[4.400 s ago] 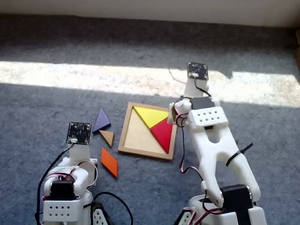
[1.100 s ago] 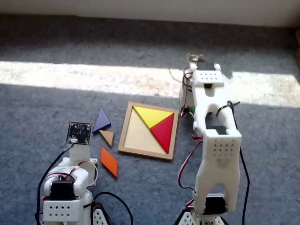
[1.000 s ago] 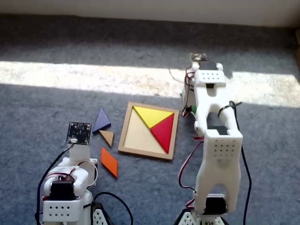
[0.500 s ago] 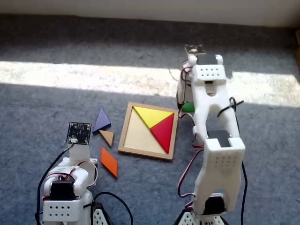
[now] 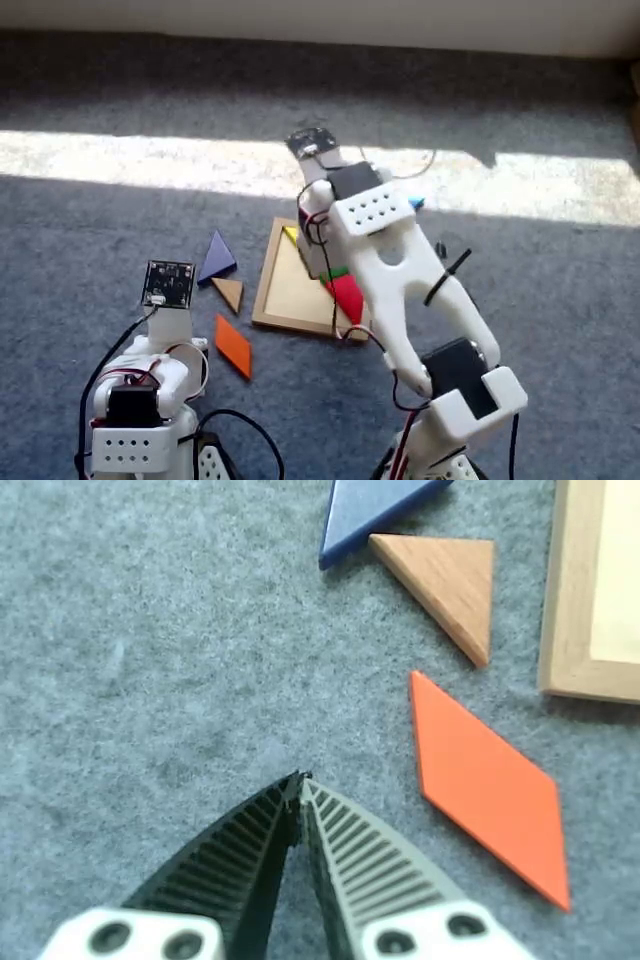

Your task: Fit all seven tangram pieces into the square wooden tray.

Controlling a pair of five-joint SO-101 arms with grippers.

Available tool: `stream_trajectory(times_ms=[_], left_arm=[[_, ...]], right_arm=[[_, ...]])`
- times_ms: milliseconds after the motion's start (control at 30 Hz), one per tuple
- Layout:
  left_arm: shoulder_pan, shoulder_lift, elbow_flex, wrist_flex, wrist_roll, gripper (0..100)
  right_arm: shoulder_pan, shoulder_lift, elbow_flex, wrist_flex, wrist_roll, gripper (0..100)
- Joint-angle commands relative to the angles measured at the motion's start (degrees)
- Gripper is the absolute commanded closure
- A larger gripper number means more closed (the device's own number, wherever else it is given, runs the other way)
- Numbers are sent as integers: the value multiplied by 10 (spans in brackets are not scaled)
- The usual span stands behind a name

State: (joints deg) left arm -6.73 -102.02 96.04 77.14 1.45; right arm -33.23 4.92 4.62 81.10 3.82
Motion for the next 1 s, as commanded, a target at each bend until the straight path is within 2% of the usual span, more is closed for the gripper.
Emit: stream_trajectory(times_ms=[0, 333, 533, 967], left_arm=[[-7, -22, 11, 2, -4, 994], [-7, -22, 11, 2, -4, 994], [-7, -22, 11, 2, -4, 994], [-7, -22, 11, 2, -4, 994]], right_arm=[[-41, -34, 68, -87, -6, 995], [-50, 27, 109, -164, -2, 992], [-51, 32, 109, -168, -5, 899], [-80, 33, 110, -167, -5, 783]])
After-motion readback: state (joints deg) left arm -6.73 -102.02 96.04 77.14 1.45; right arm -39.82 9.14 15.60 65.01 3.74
